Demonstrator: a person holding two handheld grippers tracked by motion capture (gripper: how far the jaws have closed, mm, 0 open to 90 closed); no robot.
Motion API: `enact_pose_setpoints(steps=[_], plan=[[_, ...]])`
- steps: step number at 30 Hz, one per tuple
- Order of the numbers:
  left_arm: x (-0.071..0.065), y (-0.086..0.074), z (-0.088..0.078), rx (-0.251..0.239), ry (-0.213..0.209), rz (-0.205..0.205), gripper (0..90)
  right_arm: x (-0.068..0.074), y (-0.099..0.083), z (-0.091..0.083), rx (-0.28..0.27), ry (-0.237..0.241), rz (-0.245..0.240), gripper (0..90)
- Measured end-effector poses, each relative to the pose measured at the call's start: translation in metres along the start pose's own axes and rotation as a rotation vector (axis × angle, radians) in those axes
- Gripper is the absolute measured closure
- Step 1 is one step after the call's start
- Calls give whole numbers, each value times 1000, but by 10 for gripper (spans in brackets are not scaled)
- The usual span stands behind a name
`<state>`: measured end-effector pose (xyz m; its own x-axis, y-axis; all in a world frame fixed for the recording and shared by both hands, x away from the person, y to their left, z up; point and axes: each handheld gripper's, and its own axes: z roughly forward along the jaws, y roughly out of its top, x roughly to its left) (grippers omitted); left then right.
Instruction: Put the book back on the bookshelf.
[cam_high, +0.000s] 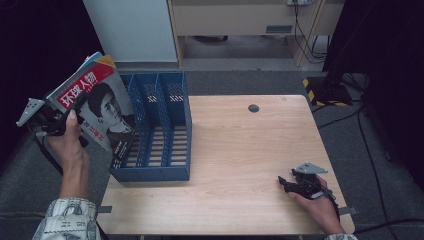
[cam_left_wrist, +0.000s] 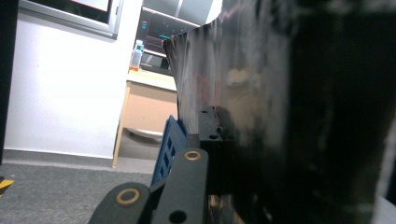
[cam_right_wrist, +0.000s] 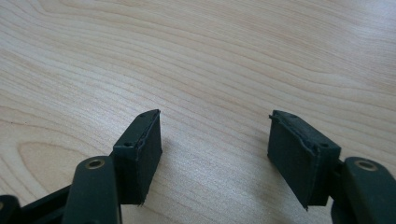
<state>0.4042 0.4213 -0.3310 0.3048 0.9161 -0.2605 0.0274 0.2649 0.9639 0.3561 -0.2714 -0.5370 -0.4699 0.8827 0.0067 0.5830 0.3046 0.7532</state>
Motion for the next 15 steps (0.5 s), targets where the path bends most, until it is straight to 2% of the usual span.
enact_pose_setpoints(steps=[8,15], plan=[[1,-13,1,8,10,2,866,0,0,0,0,0,1,351],[3,-23,1,4,10,-13,866,0,0,0,0,0,1,351]])
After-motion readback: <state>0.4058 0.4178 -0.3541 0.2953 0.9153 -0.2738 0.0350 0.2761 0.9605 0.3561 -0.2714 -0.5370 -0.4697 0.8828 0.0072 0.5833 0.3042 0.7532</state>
